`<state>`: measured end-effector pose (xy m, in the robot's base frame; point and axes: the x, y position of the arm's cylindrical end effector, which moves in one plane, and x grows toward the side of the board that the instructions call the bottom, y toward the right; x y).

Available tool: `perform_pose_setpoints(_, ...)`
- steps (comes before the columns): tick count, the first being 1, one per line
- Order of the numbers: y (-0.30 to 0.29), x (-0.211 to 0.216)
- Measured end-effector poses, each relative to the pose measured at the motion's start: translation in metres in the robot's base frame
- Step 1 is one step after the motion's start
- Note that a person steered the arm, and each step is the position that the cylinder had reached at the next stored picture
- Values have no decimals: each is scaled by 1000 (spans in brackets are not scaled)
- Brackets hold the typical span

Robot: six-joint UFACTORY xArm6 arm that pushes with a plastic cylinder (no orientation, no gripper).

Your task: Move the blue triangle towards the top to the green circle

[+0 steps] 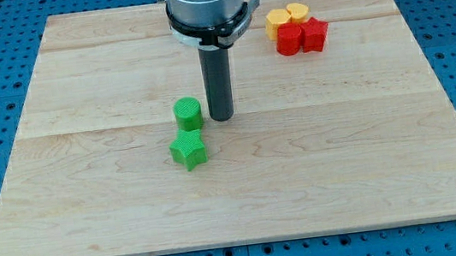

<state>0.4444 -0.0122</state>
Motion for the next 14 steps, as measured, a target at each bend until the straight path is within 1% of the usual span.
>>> perform_pose_setpoints(2,-16,0)
perform_pose_setpoints(3,6,-20)
perform_pose_setpoints(4,19,-75)
perform_pose_setpoints(5,19,-135)
perform_pose_setpoints(6,19,-175)
perform_pose_setpoints(8,17,-215)
perform_pose_setpoints(10,11,-222)
perform_pose_setpoints(11,2,-250)
perform_pose_setpoints(12,-4,-252)
perform_pose_setpoints(13,-27,-247)
perform_pose_setpoints(14,-69,-236)
